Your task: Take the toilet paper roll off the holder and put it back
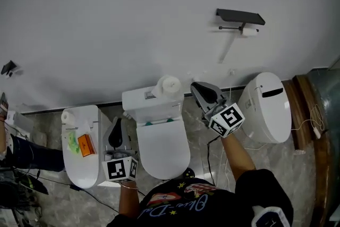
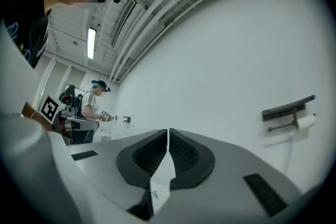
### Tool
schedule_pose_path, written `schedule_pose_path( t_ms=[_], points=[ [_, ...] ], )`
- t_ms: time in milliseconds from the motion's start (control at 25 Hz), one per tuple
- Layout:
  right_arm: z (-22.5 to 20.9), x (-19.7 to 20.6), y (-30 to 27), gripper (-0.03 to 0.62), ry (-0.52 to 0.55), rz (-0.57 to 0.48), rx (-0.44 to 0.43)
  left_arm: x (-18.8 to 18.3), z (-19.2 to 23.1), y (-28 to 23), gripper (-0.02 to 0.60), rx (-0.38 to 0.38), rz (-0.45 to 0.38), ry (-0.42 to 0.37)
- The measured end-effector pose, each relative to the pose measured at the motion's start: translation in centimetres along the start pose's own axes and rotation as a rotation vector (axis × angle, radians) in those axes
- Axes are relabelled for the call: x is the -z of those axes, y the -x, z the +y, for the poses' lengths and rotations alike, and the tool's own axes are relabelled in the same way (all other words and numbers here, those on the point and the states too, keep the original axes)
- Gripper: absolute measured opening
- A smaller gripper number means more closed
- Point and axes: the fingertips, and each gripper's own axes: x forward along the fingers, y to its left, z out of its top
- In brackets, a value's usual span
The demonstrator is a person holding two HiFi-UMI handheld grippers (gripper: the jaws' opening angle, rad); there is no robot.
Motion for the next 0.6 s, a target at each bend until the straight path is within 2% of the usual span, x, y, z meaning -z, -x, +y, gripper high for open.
schedule_pose_path(
  t_ms=[120, 280, 440, 600],
  points=[
    [2.1, -0.9, 4.0, 0.015, 0.009, -0.060, 0.115, -0.7, -2.4, -0.2, -0.002, 0.063, -0.026, 0.001],
    [4.5, -1.2, 7.8, 0.014, -0.030, -0.109, 0.204, -1.2, -5.5, -0.2, -0.002, 0.142, -0.045, 0.007],
    [5.3, -0.6, 9.5, 0.014, -0.041, -0.090, 0.241, -1.2, -7.9, 0.2, -0.002, 0.197, -0.049, 0.007],
    [5.2, -0.6, 10.2, 0.014, -0.028, -0.075, 0.261, -1.4, -8.9, 0.6, -0.002, 0.217, -0.050, 0.005]
  ],
)
